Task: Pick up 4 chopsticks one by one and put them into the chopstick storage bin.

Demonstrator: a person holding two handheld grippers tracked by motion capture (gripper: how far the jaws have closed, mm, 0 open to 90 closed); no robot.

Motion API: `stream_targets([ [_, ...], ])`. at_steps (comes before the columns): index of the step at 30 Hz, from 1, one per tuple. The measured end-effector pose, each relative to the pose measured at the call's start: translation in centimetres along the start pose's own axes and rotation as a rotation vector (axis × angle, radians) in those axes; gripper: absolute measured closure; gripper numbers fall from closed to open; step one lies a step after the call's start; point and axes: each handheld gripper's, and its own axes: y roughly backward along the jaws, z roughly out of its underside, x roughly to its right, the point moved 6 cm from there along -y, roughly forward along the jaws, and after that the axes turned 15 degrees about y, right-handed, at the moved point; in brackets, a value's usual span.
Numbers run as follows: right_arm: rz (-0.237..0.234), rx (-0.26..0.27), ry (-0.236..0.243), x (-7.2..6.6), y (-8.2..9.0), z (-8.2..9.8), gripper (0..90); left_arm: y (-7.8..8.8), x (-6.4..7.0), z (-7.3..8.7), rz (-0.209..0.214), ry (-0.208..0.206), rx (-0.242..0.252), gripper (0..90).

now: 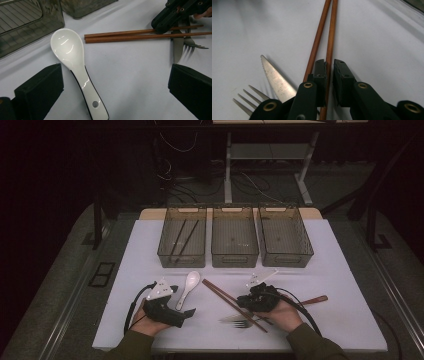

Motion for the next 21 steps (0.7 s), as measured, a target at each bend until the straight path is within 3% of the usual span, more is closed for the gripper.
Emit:
stream_targets([
  [21,0.021,-0.009,-0.024,0.08,0.03,0.09,84.0,-0.03,0.02,0.03,0.002,0.000,-0.002,0.0],
])
